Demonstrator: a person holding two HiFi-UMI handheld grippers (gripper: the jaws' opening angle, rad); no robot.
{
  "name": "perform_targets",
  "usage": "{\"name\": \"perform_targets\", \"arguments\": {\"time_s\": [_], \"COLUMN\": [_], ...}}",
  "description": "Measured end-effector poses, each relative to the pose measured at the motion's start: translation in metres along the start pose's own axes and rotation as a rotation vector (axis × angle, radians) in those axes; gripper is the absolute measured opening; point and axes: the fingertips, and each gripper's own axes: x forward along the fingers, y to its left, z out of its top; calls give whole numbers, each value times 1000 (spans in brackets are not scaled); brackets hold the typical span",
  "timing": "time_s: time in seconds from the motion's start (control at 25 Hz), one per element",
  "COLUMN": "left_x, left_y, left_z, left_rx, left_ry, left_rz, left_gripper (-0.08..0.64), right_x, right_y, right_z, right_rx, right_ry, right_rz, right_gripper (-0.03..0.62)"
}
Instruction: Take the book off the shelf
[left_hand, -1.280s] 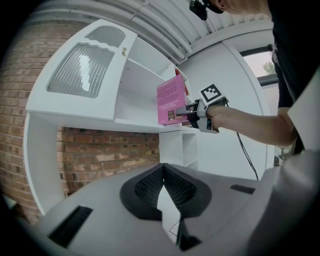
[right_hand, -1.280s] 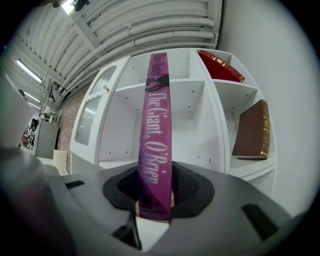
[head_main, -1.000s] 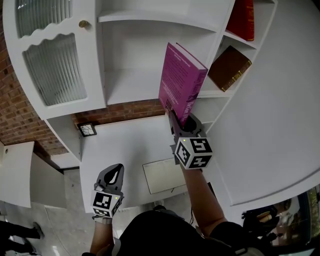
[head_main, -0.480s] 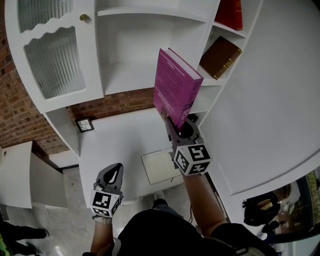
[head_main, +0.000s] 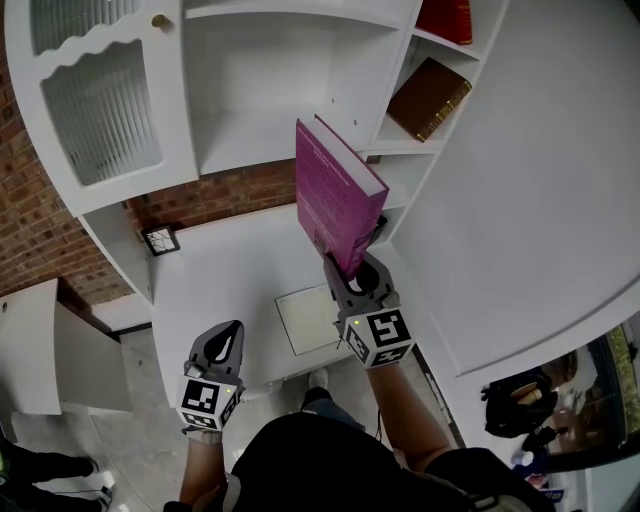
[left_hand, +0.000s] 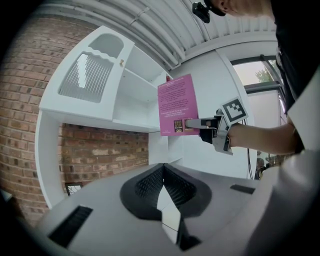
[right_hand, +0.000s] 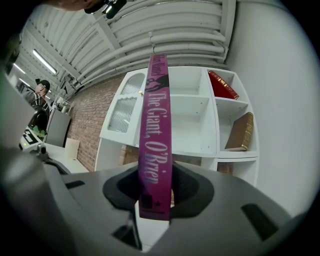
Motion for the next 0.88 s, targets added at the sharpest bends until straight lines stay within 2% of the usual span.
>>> {"name": "perform_targets", "arguments": {"time_s": [0.16,0.4,0.68,0.88], "left_x": [0,7,33,55], "left_y": [-8,-20,-34,-52], "left_z": [1,3,13,18], "left_rx": [-3,-14,5,12], "left_ry": [-6,-3,-14,-8], "left_rz": [-13,-17,-1,-18], "left_gripper": [8,9,8,9], "right_x": [-15,-37,-58,-76], "right_y": [4,1,-21,-43], "right_z": [-12,-35,-61,-76], "right_rx": [-3,-58,-56,-46], "right_ry": [0,16,50,73], "right_rz": [14,37,67,65], "right_gripper": [138,137,137,137]}}
